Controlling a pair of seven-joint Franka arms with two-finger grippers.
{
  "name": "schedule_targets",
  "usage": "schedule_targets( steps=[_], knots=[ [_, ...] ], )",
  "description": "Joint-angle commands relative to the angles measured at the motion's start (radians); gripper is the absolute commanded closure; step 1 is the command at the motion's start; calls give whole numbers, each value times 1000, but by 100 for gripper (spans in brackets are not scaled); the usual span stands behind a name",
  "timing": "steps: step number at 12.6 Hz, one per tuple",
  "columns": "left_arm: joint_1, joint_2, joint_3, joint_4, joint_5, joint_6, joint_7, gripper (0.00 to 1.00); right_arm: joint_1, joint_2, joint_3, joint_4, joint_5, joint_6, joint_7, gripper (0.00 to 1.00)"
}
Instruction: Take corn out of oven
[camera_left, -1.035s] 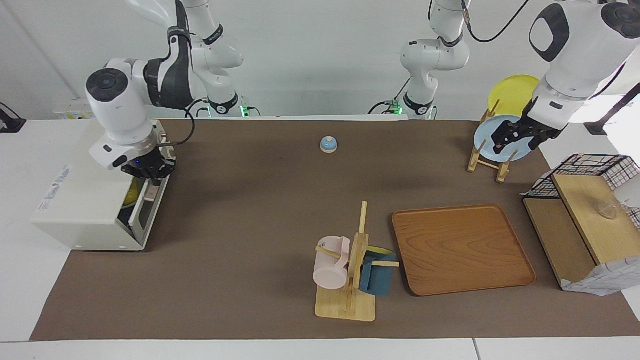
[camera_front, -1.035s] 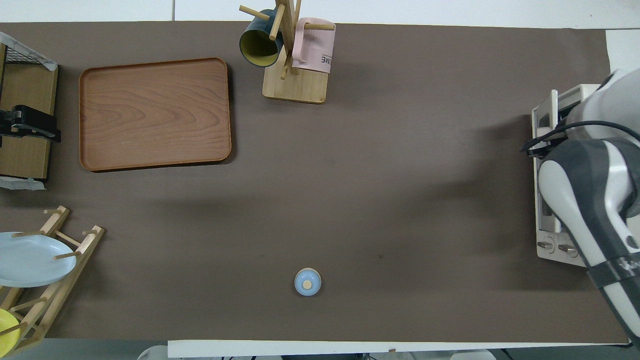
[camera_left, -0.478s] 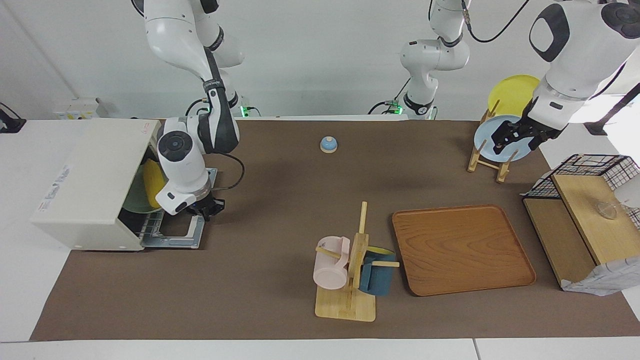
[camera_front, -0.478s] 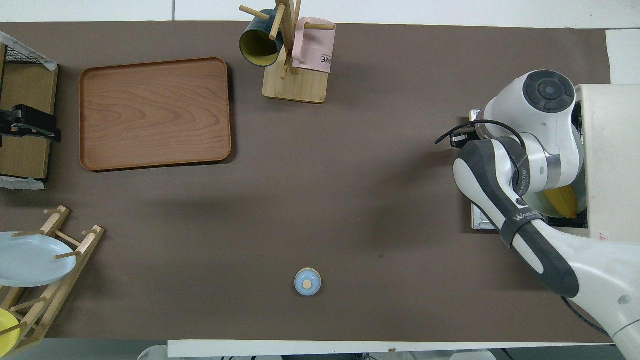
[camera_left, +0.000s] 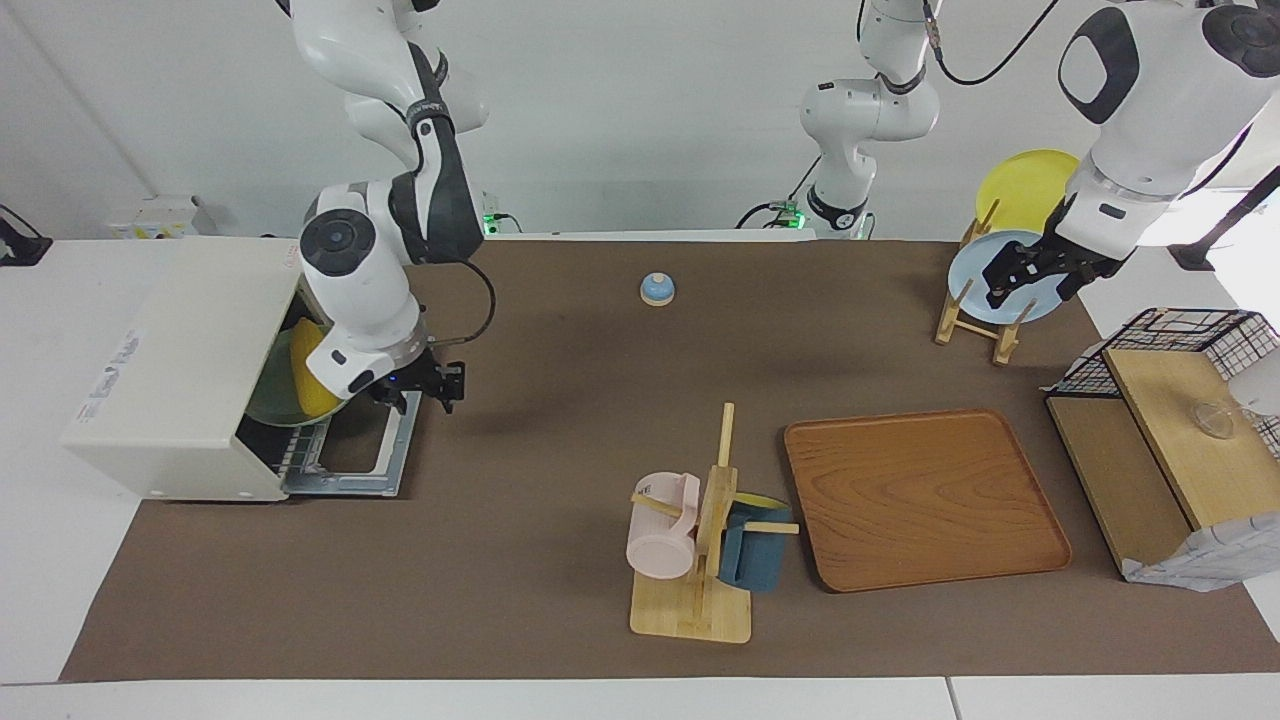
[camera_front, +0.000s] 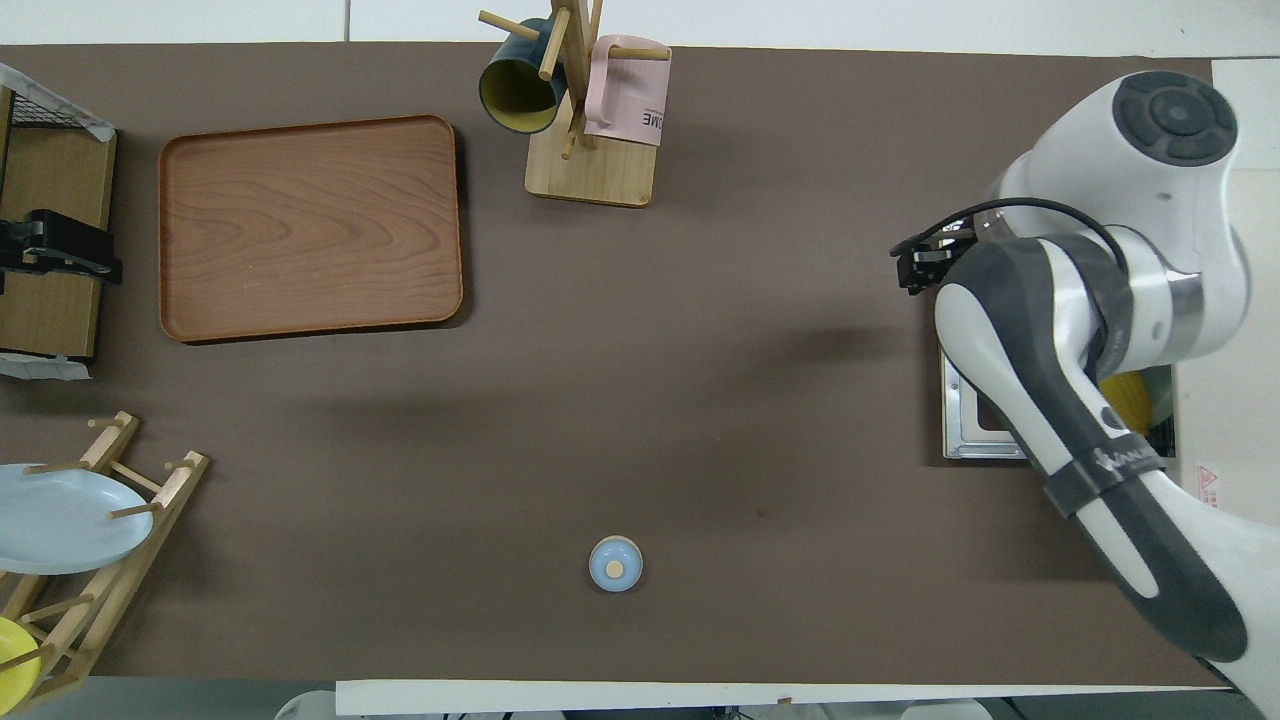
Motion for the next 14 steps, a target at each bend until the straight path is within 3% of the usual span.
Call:
schedule_targets(
  steps=[1,9,11,14],
  knots=[
    [10,1,-4,6,-13,2,12,0,-81,-27,4,-54,-4,-18,-7,24],
    [10,1,-5,6,-13,1,13,0,-149,-83,3,-266,-50,192,-119,37],
    [10,1,-4,6,-13,1,12,0,-147,-83,4,-278,-98,210,-131,50],
    [10,1,-5,6,-13,2,12,0,-128,-83,12,-272,-165,197,-130,96]
  ],
)
